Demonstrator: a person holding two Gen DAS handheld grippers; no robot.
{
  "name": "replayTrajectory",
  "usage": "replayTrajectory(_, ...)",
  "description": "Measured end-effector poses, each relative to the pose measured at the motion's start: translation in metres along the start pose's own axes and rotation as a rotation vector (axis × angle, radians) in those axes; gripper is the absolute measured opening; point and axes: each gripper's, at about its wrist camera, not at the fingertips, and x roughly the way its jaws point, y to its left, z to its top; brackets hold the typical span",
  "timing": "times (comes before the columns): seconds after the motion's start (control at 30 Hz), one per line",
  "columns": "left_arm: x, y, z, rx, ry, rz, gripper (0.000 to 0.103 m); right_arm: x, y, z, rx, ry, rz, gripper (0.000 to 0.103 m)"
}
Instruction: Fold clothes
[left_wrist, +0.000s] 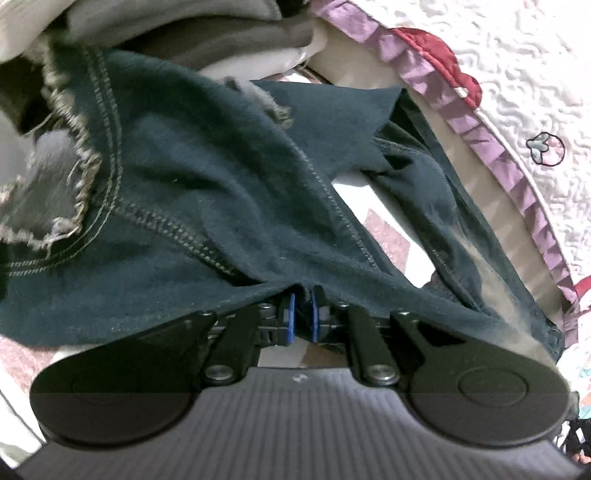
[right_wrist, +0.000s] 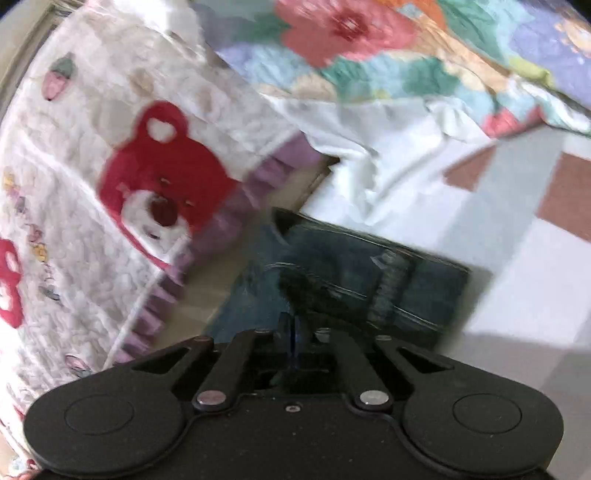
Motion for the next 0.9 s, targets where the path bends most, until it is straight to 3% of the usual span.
replayTrajectory(0.17, -0.018, -0.002, -0.008, 0.032, -0.047, 0.002, 0.01, 0.001, 0.009, 0.0, -0.028, 0.012, -0.005, 0.004)
replayTrajectory(0.23, -0.029, 0.0, -0.008, 0.041, -0.074, -0.016, 0.013, 0.0, 0.01, 0.001, -0.013, 0.028, 0.001, 0.012)
replayTrajectory(0.3, -0.035, 0.002, -0.006, 0.051, -0.09, -0.024, 0.02, -0.002, 0.008, 0.001, 0.013, 0.051, 0.02, 0.014)
replayTrajectory(0.33, -0.035, 0.004, -0.005, 0.048, -0.092, -0.023, 0.022, -0.001, 0.007, 0.0, 0.025, 0.063, 0.027, 0.022)
replayTrajectory(0.37, -0.034, 0.006, -0.004, 0.033, -0.086, -0.021, 0.027, 0.001, 0.006, -0.003, 0.035, 0.081, 0.025, 0.04)
replayTrajectory(0.43, -0.03, 0.011, -0.003, -0.016, -0.068, -0.028, 0.032, 0.006, 0.005, -0.007, 0.056, 0.119, 0.015, 0.053)
replayTrajectory(0.53, -0.022, 0.017, -0.004, -0.088, -0.039, -0.057, 0.043, 0.009, 0.005, -0.012, 0.065, 0.164, -0.017, 0.057)
replayTrajectory(0.6, -0.016, 0.017, -0.004, -0.085, -0.028, -0.053, 0.052, 0.004, 0.003, -0.019, 0.095, 0.195, -0.056, 0.058)
replayTrajectory(0.73, -0.01, 0.017, 0.0, -0.073, -0.031, -0.051, 0.054, -0.003, 0.0, -0.034, 0.162, 0.249, -0.003, 0.063)
replayTrajectory(0.8, -0.007, 0.018, 0.002, -0.075, -0.038, -0.052, 0.056, 0.004, 0.001, -0.037, 0.143, 0.247, -0.018, 0.063)
replayTrajectory(0.83, -0.006, 0.02, 0.002, -0.088, -0.048, -0.057, 0.056, -0.001, 0.008, -0.037, 0.079, 0.202, -0.018, 0.057)
replayTrajectory(0.87, -0.005, 0.021, 0.003, -0.1, -0.061, -0.056, 0.052, -0.006, 0.016, -0.038, 0.014, 0.156, -0.017, 0.021)
replayTrajectory(0.9, -0.007, 0.022, 0.003, -0.106, -0.08, -0.039, 0.021, -0.011, 0.023, -0.039, -0.051, 0.11, -0.016, 0.014)
